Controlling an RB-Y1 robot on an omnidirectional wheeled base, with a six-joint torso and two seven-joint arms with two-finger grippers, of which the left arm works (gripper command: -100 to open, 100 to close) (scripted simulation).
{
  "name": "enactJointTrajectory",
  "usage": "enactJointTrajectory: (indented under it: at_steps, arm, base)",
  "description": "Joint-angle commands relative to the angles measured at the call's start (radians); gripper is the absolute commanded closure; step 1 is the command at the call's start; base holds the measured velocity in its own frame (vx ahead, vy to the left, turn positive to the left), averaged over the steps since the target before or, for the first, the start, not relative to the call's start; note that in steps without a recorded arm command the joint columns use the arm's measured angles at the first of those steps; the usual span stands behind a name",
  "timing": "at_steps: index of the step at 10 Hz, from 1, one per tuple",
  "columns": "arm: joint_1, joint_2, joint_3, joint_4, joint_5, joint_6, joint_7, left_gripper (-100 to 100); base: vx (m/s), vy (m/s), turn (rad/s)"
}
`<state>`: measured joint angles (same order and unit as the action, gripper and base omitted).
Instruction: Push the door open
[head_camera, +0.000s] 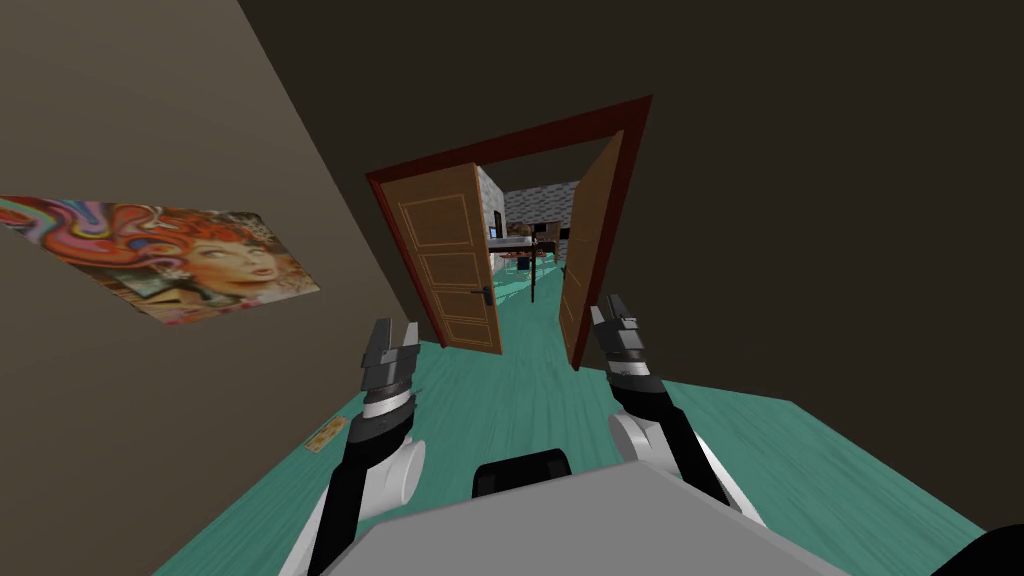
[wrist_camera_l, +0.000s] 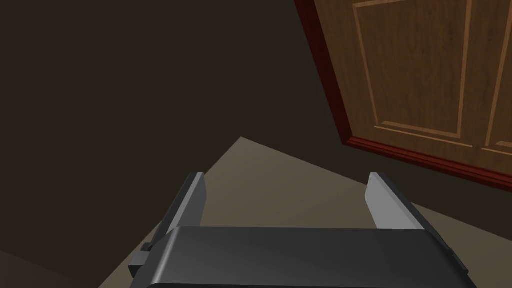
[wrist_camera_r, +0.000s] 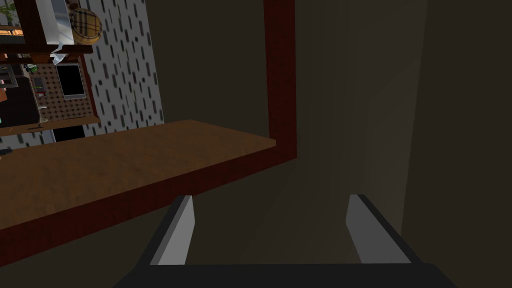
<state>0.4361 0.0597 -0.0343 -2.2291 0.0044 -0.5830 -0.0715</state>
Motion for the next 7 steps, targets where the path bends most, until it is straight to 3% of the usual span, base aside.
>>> enactJointTrajectory:
  at_steps: [1,7]
  arm:
    - [-0.024,0.003,0.0,0.037,0.001,0.004,0.005,-100]
    - [-0.116,0.014,-0.008,0.193,0.0,0.017,0.022,-100]
  base:
    - [0.07,0.018,-0.011]
    - [0.081,0.04,-0.012]
